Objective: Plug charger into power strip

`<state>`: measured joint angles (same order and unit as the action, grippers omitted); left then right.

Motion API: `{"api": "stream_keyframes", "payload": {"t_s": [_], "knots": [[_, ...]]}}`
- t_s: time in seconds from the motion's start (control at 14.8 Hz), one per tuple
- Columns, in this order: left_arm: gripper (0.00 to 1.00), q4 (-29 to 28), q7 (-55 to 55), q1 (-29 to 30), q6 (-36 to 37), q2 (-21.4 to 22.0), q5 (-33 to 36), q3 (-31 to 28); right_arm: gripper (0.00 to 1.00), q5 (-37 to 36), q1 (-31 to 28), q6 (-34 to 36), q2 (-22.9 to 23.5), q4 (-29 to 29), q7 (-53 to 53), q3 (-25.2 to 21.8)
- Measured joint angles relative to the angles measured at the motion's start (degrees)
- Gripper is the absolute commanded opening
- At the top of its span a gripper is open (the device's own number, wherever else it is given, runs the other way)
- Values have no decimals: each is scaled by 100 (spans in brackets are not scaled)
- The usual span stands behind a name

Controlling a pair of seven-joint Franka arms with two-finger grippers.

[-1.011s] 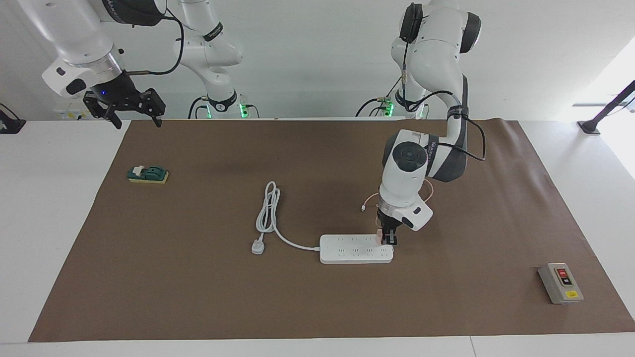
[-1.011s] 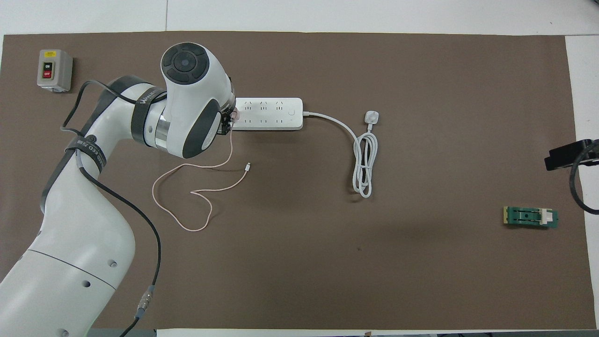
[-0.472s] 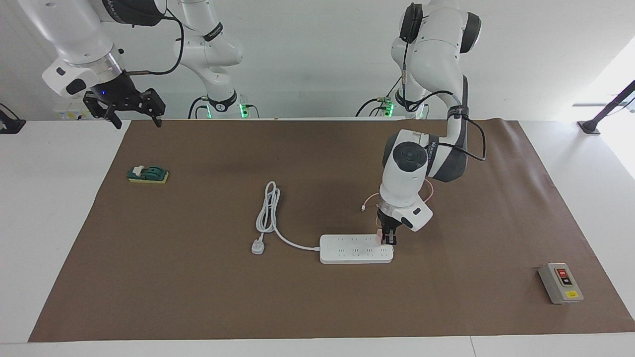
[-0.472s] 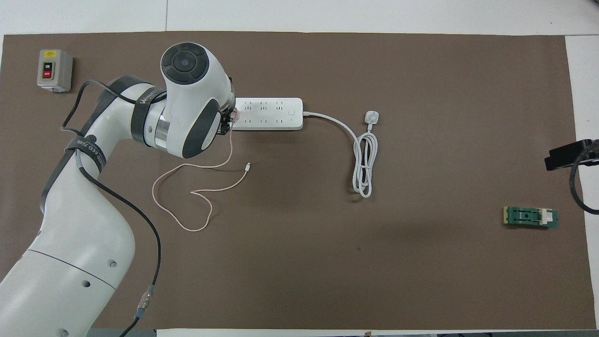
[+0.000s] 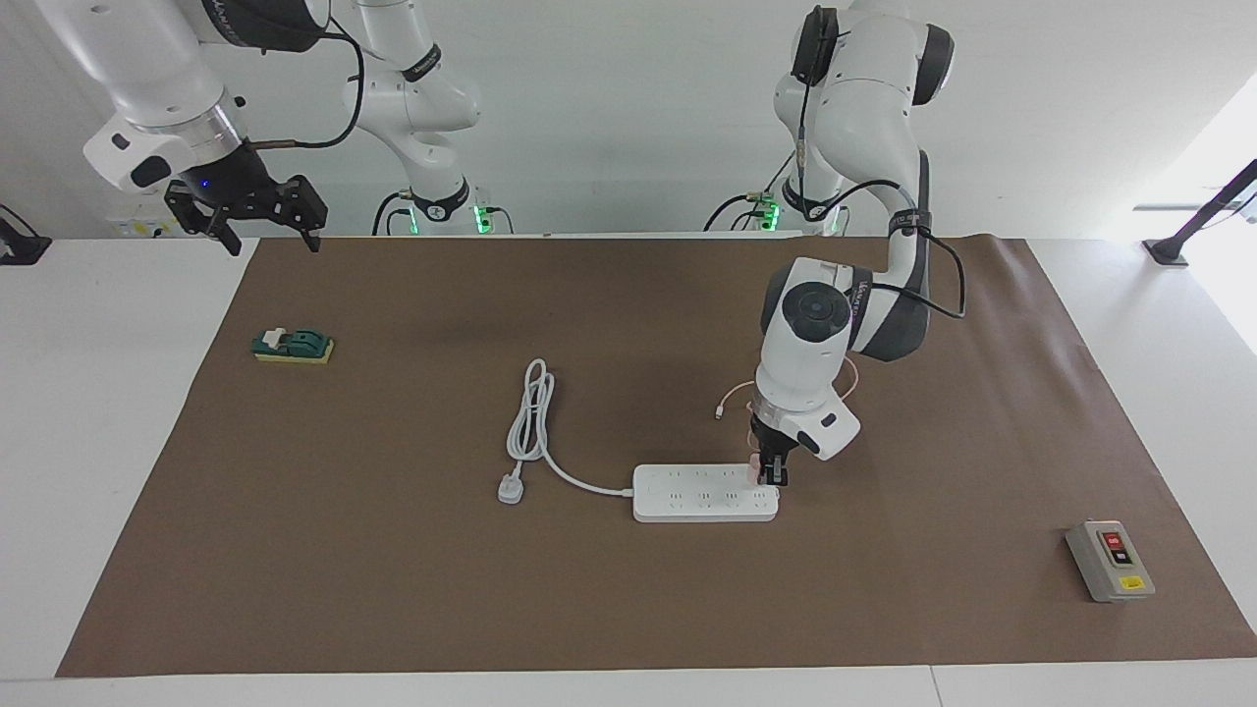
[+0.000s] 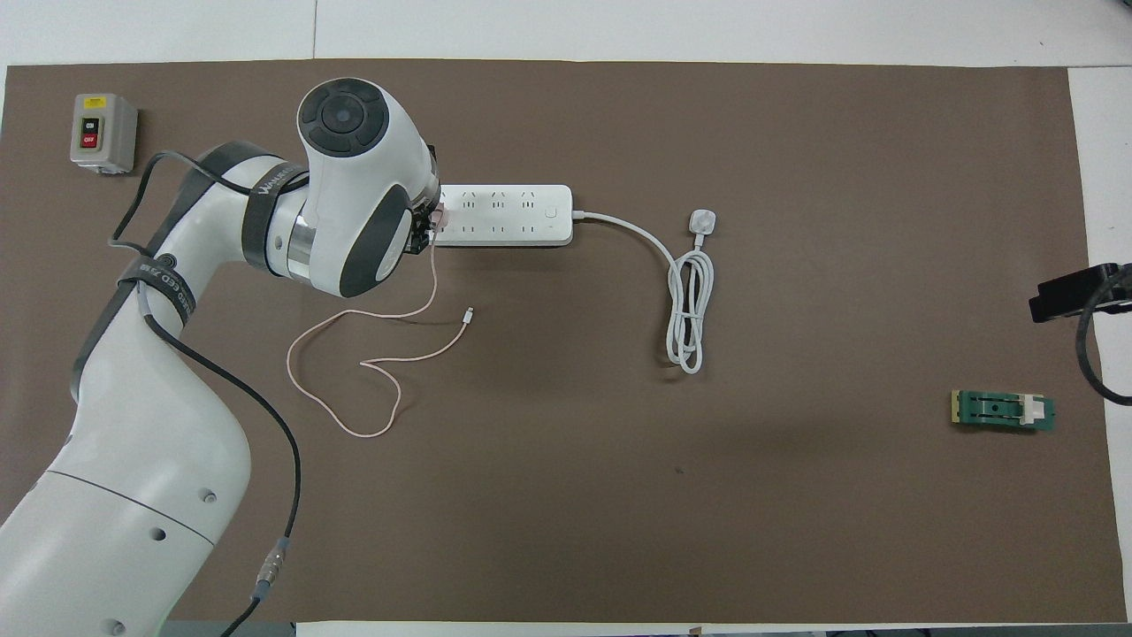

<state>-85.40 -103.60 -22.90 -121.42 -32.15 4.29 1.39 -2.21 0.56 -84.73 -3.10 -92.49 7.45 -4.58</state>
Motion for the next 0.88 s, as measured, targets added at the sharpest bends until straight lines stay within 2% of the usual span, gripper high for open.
{"api": "stream_keyframes", "payload": {"t_s": [0.88], "knots": [[0, -260, 88, -5, 45, 179, 0, 8, 100, 0, 0, 0, 0, 0, 0, 0]]}}
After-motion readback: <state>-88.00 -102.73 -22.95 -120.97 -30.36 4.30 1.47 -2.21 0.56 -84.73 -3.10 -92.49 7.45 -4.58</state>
